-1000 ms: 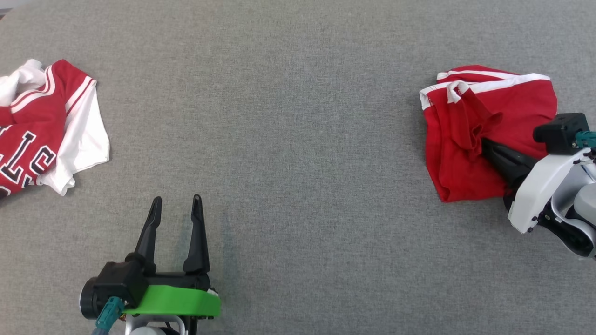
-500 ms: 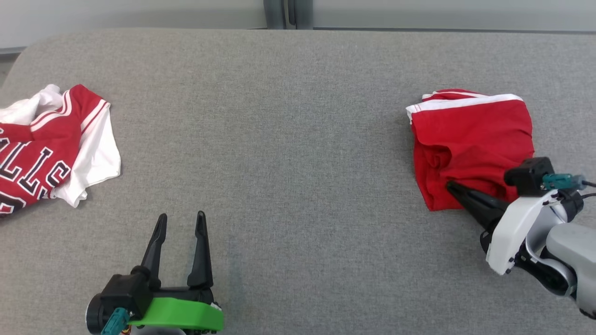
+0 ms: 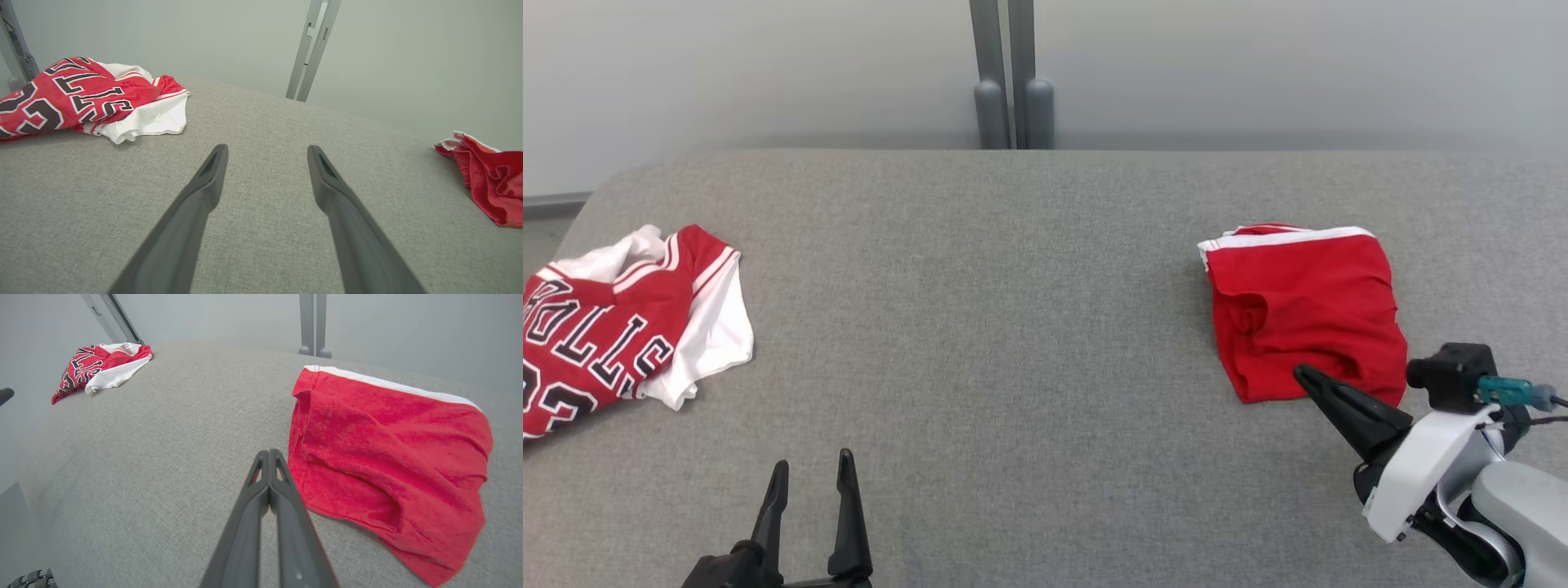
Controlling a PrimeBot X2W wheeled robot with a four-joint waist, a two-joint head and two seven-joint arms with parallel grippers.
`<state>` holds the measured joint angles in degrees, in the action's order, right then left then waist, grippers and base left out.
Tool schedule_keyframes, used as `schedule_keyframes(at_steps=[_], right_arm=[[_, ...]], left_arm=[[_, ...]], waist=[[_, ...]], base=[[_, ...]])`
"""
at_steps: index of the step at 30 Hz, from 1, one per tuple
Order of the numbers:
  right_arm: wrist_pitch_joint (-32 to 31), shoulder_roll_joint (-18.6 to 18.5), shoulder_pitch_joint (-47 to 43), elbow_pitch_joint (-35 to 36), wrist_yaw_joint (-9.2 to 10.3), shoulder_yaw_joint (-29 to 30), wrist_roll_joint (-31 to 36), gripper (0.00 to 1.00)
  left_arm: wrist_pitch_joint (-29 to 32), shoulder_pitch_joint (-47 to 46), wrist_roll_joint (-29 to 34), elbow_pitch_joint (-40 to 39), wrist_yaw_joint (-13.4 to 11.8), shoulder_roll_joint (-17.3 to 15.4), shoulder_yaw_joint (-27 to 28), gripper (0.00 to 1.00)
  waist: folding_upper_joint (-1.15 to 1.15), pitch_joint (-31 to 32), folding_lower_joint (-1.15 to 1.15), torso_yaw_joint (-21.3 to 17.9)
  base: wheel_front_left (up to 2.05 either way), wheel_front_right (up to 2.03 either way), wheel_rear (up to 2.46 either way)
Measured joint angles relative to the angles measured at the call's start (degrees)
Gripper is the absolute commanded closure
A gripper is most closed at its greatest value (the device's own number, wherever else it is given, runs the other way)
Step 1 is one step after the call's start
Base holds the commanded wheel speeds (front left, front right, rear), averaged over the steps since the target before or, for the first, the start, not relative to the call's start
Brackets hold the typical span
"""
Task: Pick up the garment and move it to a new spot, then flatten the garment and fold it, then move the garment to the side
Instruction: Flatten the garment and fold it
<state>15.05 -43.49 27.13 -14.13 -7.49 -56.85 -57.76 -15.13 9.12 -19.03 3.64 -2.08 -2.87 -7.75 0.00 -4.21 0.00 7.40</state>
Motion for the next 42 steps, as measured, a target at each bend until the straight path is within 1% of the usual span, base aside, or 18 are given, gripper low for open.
schedule_keyframes(at_steps=[1, 2, 3, 4, 7, 10, 14, 16, 19, 27, 28, 29, 30, 32, 34, 37, 38, 42], right_arm=[[0.00, 0.24, -1.95, 0.66, -0.01, 2.75, 1.68, 0.99], [0.00, 0.59, -4.21, 1.30, 0.00, 6.76, 3.93, 0.68], [0.00, 0.92, -6.49, 2.12, 0.00, 10.71, 6.36, 0.29], [0.01, 1.48, -8.95, 2.96, 0.00, 14.60, 8.43, 0.00], [0.01, 4.30, -16.52, 5.20, 0.00, 26.33, 14.95, 0.00], [0.01, 8.54, -23.59, 8.46, 0.00, 36.91, 21.31, 0.00], [0.00, 13.46, -31.21, 11.73, 0.00, 47.09, 27.98, 0.00], [0.01, 15.67, -33.61, 12.78, 0.00, 50.18, 29.93, 0.00], [0.01, 17.42, -36.16, 13.36, 0.00, 52.23, 31.38, 0.00], [0.01, 18.16, -35.68, 12.28, -0.01, 53.50, 31.52, 0.00], [0.01, 18.02, -34.79, 10.66, -0.01, 53.23, 31.05, 0.08], [0.01, 17.68, -33.84, 9.02, -0.01, 52.85, 31.00, 0.58], [0.01, 17.24, -32.16, 6.47, 0.00, 52.28, 30.96, 0.99], [-0.54, 16.71, -27.41, 2.42, 0.01, 51.11, 30.76, 1.00], [-1.91, 16.51, -19.93, -1.24, 0.01, 48.98, 30.65, 1.00], [-4.89, 16.62, -11.36, -6.99, -0.02, 44.58, 30.61, 1.00], [-6.61, 16.28, -7.07, -10.38, -0.02, 41.66, 30.51, 1.00], [-8.91, 14.95, -0.89, -16.33, -0.01, 37.04, 28.44, 1.00]], left_arm=[[0.00, 0.36, 0.01, -0.09, 0.00, 0.00, 0.20, 0.00], [0.00, 0.64, 0.21, -0.24, 0.03, 0.00, 0.53, 0.00], [0.00, 0.80, 0.47, -0.37, 0.08, 0.00, 0.82, 0.00], [0.00, 0.89, 0.55, -0.38, 0.16, 0.00, 1.21, 0.00], [0.00, 1.14, 1.19, -0.45, 0.58, 0.00, 2.32, 0.00], [0.00, 1.35, 1.36, -0.75, 0.71, 0.00, 3.60, 0.00], [0.00, 1.76, 1.74, -0.86, 1.16, 0.01, 4.46, 0.00], [0.00, 1.92, 1.97, -0.83, 1.58, 0.01, 4.59, 0.00], [0.00, 2.01, 2.11, -0.82, 1.82, 0.00, 4.78, 0.00], [0.00, 1.92, 2.31, -0.97, 2.12, 0.00, 4.57, 0.00], [0.00, 1.82, 2.31, -1.11, 2.14, 0.00, 4.42, 0.00], [0.00, 1.68, 2.31, -1.13, 2.19, -0.01, 4.17, 0.00], [0.00, 1.46, 2.32, -1.10, 2.38, -0.01, 3.78, 0.00], [0.00, 0.51, 2.54, -1.13, 2.78, 0.00, 2.87, 0.00], [0.00, -1.68, 2.61, -1.15, 3.10, 0.01, 1.90, 0.00], [0.00, -3.93, 2.61, -0.99, 3.37, 0.01, 0.85, 0.00], [0.00, -4.90, 2.52, -0.70, 3.37, 0.00, 0.08, 0.00], [0.00, -5.99, 1.94, -0.36, 2.81, 0.00, -1.11, 0.00]], waist=[[0.00, 0.72, 0.00, -0.23], [0.00, 1.51, 0.00, -0.55], [0.00, 2.26, 0.00, -0.92], [0.00, 2.89, 0.00, -1.32], [0.00, 4.17, 0.00, -2.67], [0.00, 5.14, 0.00, -3.88], [0.00, 6.01, 0.00, -5.15], [0.00, 6.28, 0.00, -5.42], [0.00, 6.41, 0.00, -5.43], [0.00, 5.72, 0.00, -4.47], [0.00, 5.39, 0.00, -4.34], [0.00, 5.08, 0.00, -4.23], [0.00, 4.62, 0.00, -4.07], [0.00, 3.57, 0.00, -3.80], [0.00, 1.96, 0.00, -3.48], [0.00, -0.62, 0.00, -2.81], [0.00, -2.18, 0.00, -2.22], [0.00, -4.51, 0.00, -0.21]], base=[[0.00, 0.00, 0.00], [0.00, 0.00, 0.00], [0.00, 0.00, 0.00], [0.00, 0.00, 0.00], [0.00, 0.00, 0.00], [0.00, 0.00, 0.00], [0.00, 0.00, 0.00], [0.00, 0.00, 0.00], [0.00, 0.00, 0.00], [0.00, 0.00, 0.00], [0.00, 0.00, 0.00], [0.00, 0.00, 0.00], [0.00, 0.00, 0.00], [0.00, 0.00, 0.00], [0.00, 0.00, 0.00], [0.00, 0.00, 0.00], [0.00, 0.00, 0.00], [0.00, 0.00, 0.00]])
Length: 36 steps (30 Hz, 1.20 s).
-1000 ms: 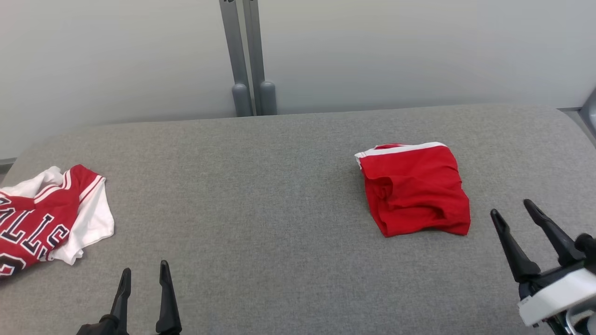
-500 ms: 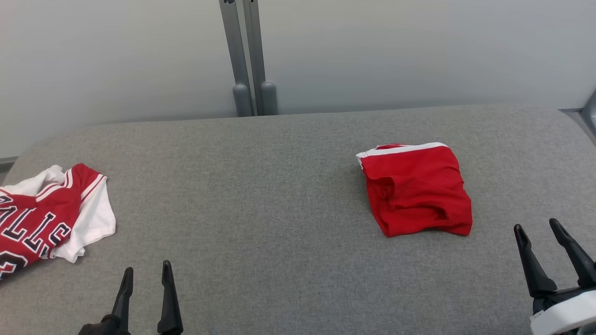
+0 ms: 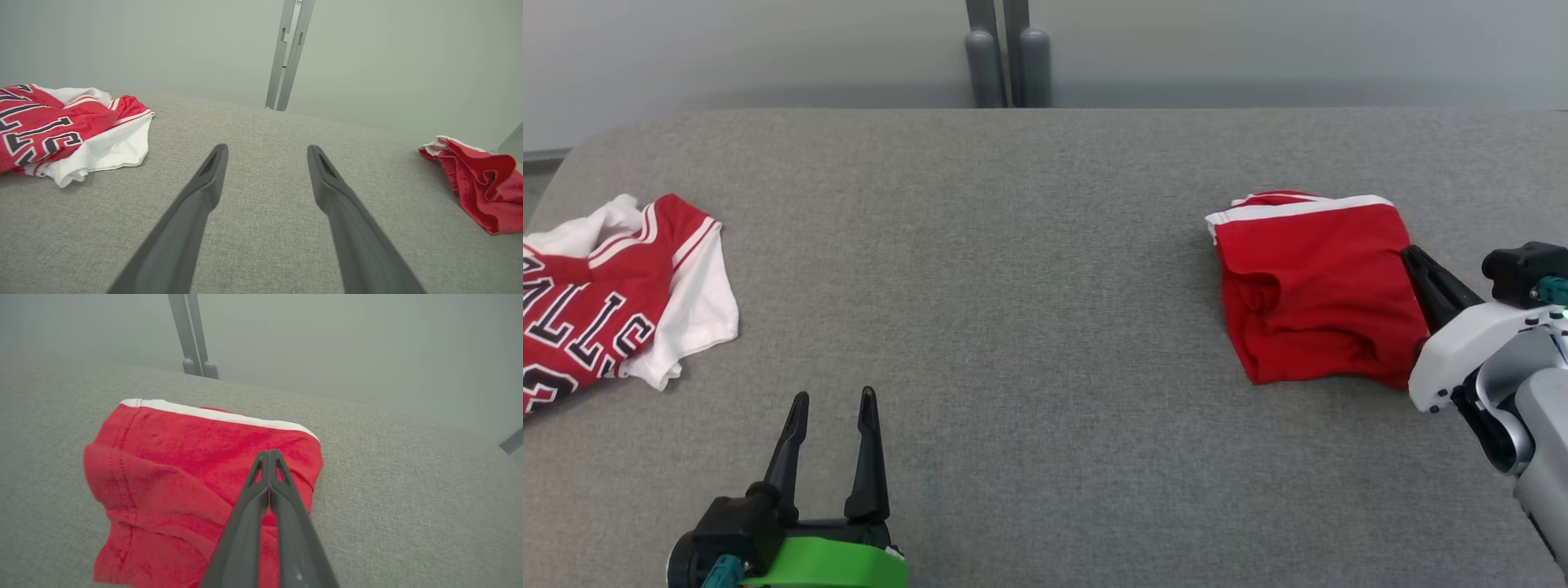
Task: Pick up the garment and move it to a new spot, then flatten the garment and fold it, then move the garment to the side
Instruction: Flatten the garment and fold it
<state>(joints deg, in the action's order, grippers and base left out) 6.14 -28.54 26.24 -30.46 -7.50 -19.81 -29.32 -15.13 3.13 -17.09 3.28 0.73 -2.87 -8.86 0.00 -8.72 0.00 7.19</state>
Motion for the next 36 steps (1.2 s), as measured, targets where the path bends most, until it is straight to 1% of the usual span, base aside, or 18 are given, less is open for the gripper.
schedule_keyframes(at_steps=[5, 10, 13, 19, 23, 26, 29, 36], right_arm=[[-1.69, -2.77, 4.50, -3.64, 0.00, -6.44, -3.71, 1.00], [-4.15, -5.53, 6.91, -4.68, 0.00, -12.10, -7.94, 1.00], [-5.63, -6.64, 7.46, -3.67, 0.00, -15.48, -12.03, 1.00], [-8.46, -9.88, 7.48, 1.55, 0.00, -22.88, -20.59, 1.00], [-8.51, -11.70, 7.62, 3.45, 0.00, -26.26, -23.09, 1.00], [-7.95, -11.82, 8.39, 3.60, 0.00, -28.74, -24.01, 1.00], [-6.47, -11.02, 9.43, 2.54, 0.00, -30.61, -24.04, 1.00], [-2.14, -6.56, 11.39, -1.77, 0.01, -34.16, -23.84, 1.00]], left_arm=[[0.00, -0.14, -0.44, 0.18, -0.37, 0.00, -0.59, 0.00], [0.00, -0.38, -0.80, 0.12, -0.74, -0.01, -0.77, 0.00], [0.00, -0.83, -1.02, 0.08, -0.82, 0.00, -1.04, 0.00], [0.00, -1.17, -1.38, 0.07, -1.25, 0.00, -1.08, 0.00], [0.00, -1.10, -1.47, 0.05, -1.32, 0.00, -0.83, 0.00], [0.00, -1.10, -1.53, 0.15, -1.31, 0.00, -1.01, 0.00], [0.00, -1.12, -1.54, 0.18, -1.31, 0.00, -1.33, 0.00], [0.00, -1.26, -1.54, 0.27, -1.32, 0.00, -1.44, 0.00]], waist=[[0.00, -2.23, 0.00, 2.37], [0.00, -4.01, 0.00, 3.48], [0.00, -4.77, 0.00, 3.65], [0.00, -4.85, 0.00, 3.38], [0.00, -4.62, 0.00, 2.83], [0.00, -4.48, 0.00, 2.39], [0.00, -4.42, 0.00, 2.23], [0.00, -4.59, 0.00, 2.36]], base=[[0.00, 0.00, 0.00], [0.00, 0.00, 0.00], [0.00, 0.00, 0.00], [0.00, 0.00, 0.00], [0.00, 0.00, 0.00], [0.00, 0.00, 0.00], [0.00, 0.00, 0.00], [0.00, 0.00, 0.00]])
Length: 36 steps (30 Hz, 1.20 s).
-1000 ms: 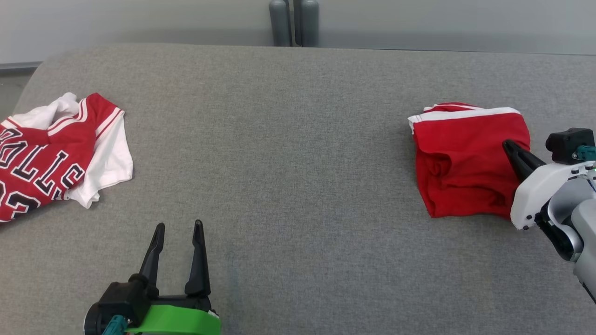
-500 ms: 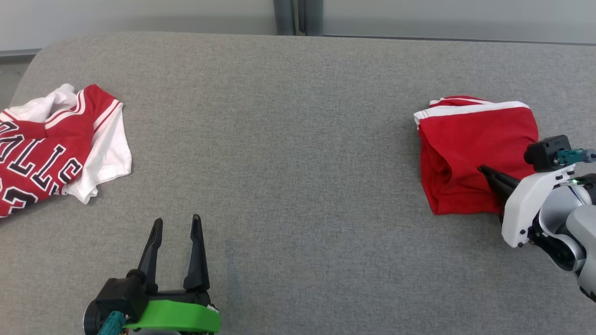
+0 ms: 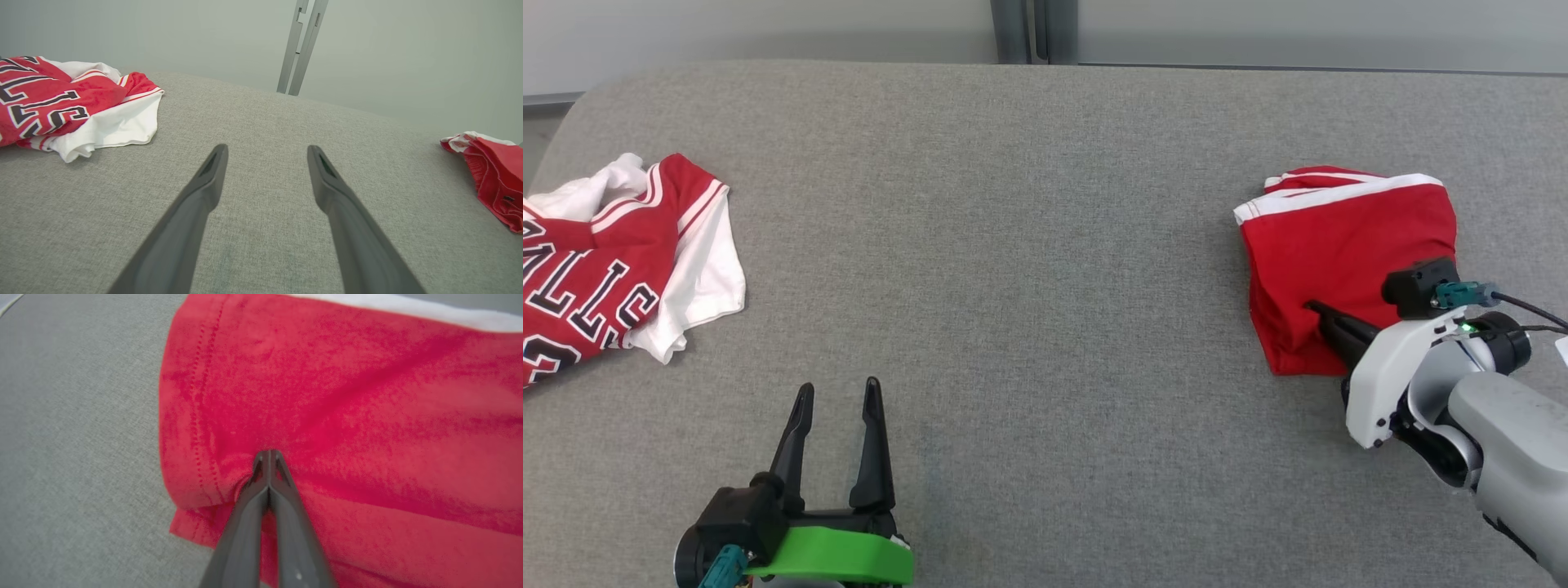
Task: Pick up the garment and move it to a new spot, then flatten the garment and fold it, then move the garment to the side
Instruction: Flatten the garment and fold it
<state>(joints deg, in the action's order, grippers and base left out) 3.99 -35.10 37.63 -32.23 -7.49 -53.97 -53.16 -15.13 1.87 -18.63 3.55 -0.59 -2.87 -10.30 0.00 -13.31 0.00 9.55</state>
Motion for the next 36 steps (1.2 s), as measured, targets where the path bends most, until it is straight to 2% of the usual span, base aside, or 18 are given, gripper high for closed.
schedule_keyframes(at_steps=[6, 15, 19, 22, 23, 24, 25, 26, 27, 31, 36], right_arm=[[4.82, 2.89, 0.02, -2.02, 0.00, -3.52, -0.52, 1.00], [8.88, 5.57, -2.91, -2.82, -0.01, -9.24, -2.21, 1.00], [10.81, 5.06, -4.69, -1.03, -0.01, -6.42, -1.47, 1.00], [11.00, 4.02, -7.44, 3.39, -0.01, 2.44, 3.61, 1.00], [11.04, 3.53, -8.96, 5.25, -0.01, 6.89, 6.25, 0.95], [11.07, 3.16, -11.16, 7.03, -0.01, 10.76, 8.93, 0.84], [11.06, 2.97, -13.56, 8.58, 0.00, 14.07, 11.27, 0.61], [11.05, 3.03, -16.92, 10.83, -0.01, 18.26, 14.10, 0.22], [11.05, 3.32, -20.12, 13.02, -0.01, 23.04, 17.06, 0.00], [11.06, 6.26, -31.43, 21.03, 0.00, 38.39, 26.40, 0.00], [11.06, 10.37, -41.86, 26.40, -0.01, 48.58, 33.74, 0.00]], left_arm=[[0.00, 0.42, 0.00, 0.43, 0.00, 0.00, -0.40, 0.00], [0.00, 2.74, -0.44, 0.55, -1.00, 0.01, -0.48, 0.00], [0.00, 4.05, -0.23, 0.44, -1.01, 0.02, 0.90, 0.00], [0.00, 5.13, 0.00, 0.04, -1.18, 0.02, 2.48, 0.00], [0.00, 5.53, 0.12, -0.10, -1.15, 0.01, 2.92, 0.00], [0.00, 5.97, 0.37, -0.10, -1.03, -0.01, 3.33, 0.00], [0.00, 6.26, 0.59, -0.09, -0.92, 0.00, 3.61, 0.00], [0.00, 6.61, 0.74, -0.11, -0.81, 0.01, 4.00, 0.00], [0.00, 6.94, 1.08, -0.20, -0.44, 0.01, 4.48, 0.00], [0.00, 7.24, 1.78, -0.69, 0.14, 0.02, 6.35, 0.00], [0.00, 8.22, 2.77, -0.33, 1.43, 0.01, 8.46, 0.00]], waist=[[0.00, 1.11, 0.00, 0.01], [0.00, 4.64, 0.00, -1.14], [0.00, 6.94, 0.00, -2.17], [0.00, 8.67, 0.00, -3.23], [0.00, 9.22, 0.00, -3.68], [0.00, 9.80, 0.00, -4.11], [0.00, 10.29, 0.00, -4.45], [0.00, 10.88, 0.00, -4.87], [0.00, 11.40, 0.00, -5.31], [0.00, 13.24, 0.00, -6.68], [0.00, 14.95, 0.00, -7.60]], base=[[0.00, 0.00, 0.00], [0.00, 0.00, 0.00], [0.00, 0.00, 0.00], [0.00, 0.00, 0.00], [0.00, 0.00, 0.00], [0.00, 0.00, 0.00], [0.00, 0.00, 0.00], [0.00, 0.00, 0.00], [0.00, 0.00, 0.00], [0.00, 0.00, 0.00], [0.00, 0.00, 0.00]])
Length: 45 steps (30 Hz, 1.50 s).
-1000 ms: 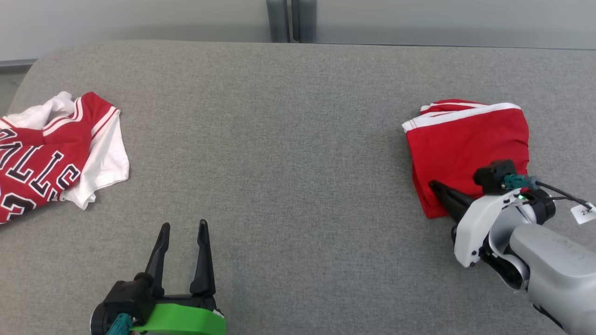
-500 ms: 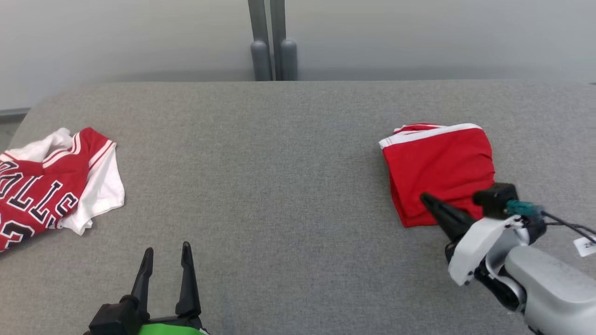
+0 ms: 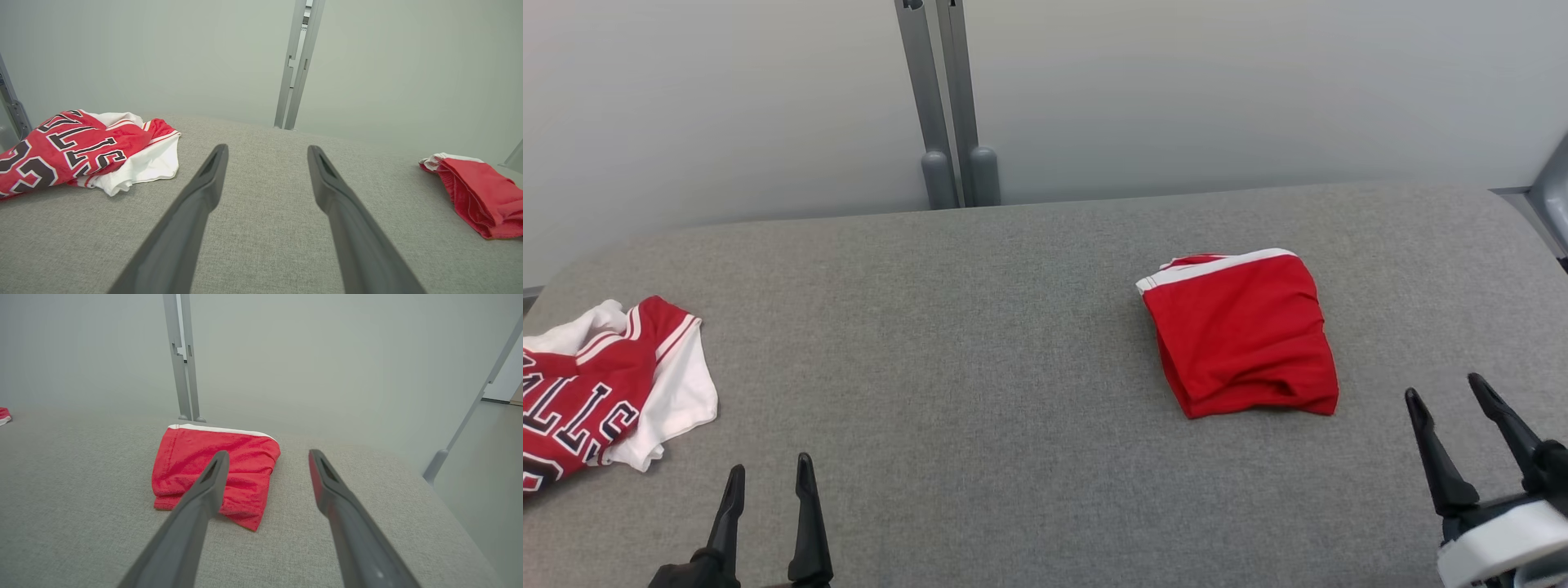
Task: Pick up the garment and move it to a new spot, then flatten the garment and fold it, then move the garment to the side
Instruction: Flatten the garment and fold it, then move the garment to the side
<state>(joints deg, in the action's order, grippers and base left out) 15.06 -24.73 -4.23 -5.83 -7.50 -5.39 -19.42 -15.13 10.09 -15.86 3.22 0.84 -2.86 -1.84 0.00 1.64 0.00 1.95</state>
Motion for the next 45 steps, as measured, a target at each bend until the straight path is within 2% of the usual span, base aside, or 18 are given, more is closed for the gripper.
schedule_keyframes(at_steps=[4, 8, 17, 20, 24, 29, 33, 38, 43, 44, 45], right_arm=[[0.00, 2.98, -4.88, 1.64, 0.00, 4.57, 2.88, 0.00], [0.00, 4.76, -6.66, 1.71, 0.00, 5.66, 3.45, 0.00], [0.00, 5.08, -6.48, 1.47, 0.00, 4.78, 3.12, 0.00], [0.00, 5.44, -5.04, 0.86, 0.00, 4.90, 0.90, 0.00], [-1.15, 4.77, 0.55, -6.72, -0.01, 4.35, -3.77, 0.00], [-15.33, 6.00, 18.61, -16.51, 0.03, 5.54, -9.28, 0.00], [-23.61, 6.50, 28.21, -25.13, 0.02, 4.48, -9.11, 0.00], [-27.97, 7.89, 34.56, -34.39, 0.02, 7.14, -8.02, 0.00], [-29.60, 9.06, 36.72, -38.61, 0.02, 6.47, -9.72, 0.00], [-29.66, 9.01, 37.12, -38.87, 0.02, 6.42, -9.92, 0.13], [-29.83, 9.01, 37.66, -39.25, 0.02, 6.66, -10.95, 1.00]], left_arm=[[0.00, 0.84, 1.78, 0.16, 0.80, 0.00, 1.43, 0.00], [0.00, 1.33, 2.44, 0.26, 1.25, 0.00, 1.82, 0.00], [0.00, 1.62, 2.57, 0.42, 1.42, 0.00, 1.85, 0.00], [0.00, 1.59, 2.58, 0.35, 1.44, -0.01, 1.82, 0.00], [0.00, 0.93, 2.56, -0.13, 1.43, -0.02, 1.68, 0.00], [0.00, -2.98, 2.31, -0.85, 1.70, -0.01, -0.64, 0.00], [0.00, -5.57, 1.88, -0.64, 1.71, -0.01, -2.89, 0.00], [0.00, -7.33, 1.11, -0.60, 0.96, 0.00, -4.64, 0.00], [0.00, -7.34, 0.92, -0.53, 0.40, -0.02, -4.86, 0.00], [0.00, -7.33, 0.92, -0.58, 0.19, -0.03, -4.70, 0.00], [0.00, -7.32, 0.92, -0.73, 0.04, -0.01, -4.55, 0.00]], waist=[[0.00, 0.89, 0.00, -0.16], [0.00, 1.14, 0.00, 0.00], [0.00, 0.91, 0.00, 0.87], [0.00, 0.40, 0.00, 1.25], [0.00, -1.17, 0.00, 1.65], [0.00, -5.05, 0.00, 2.17], [0.00, -9.01, 0.00, 3.16], [0.00, -12.66, 0.00, 5.67], [0.00, -14.57, 0.00, 8.93], [0.00, -14.88, 0.00, 9.23], [0.00, -15.26, 0.00, 9.49]], base=[[0.00, 0.00, 0.00], [0.00, 0.00, 0.00], [0.00, 0.00, 0.00], [0.00, 0.00, 0.00], [0.00, 0.00, 0.00], [0.00, 0.00, 0.00], [0.00, 0.00, 0.00], [0.00, 0.00, 0.00], [0.00, 0.00, 0.00], [0.00, 0.00, 0.00], [0.00, 0.00, 0.00]])
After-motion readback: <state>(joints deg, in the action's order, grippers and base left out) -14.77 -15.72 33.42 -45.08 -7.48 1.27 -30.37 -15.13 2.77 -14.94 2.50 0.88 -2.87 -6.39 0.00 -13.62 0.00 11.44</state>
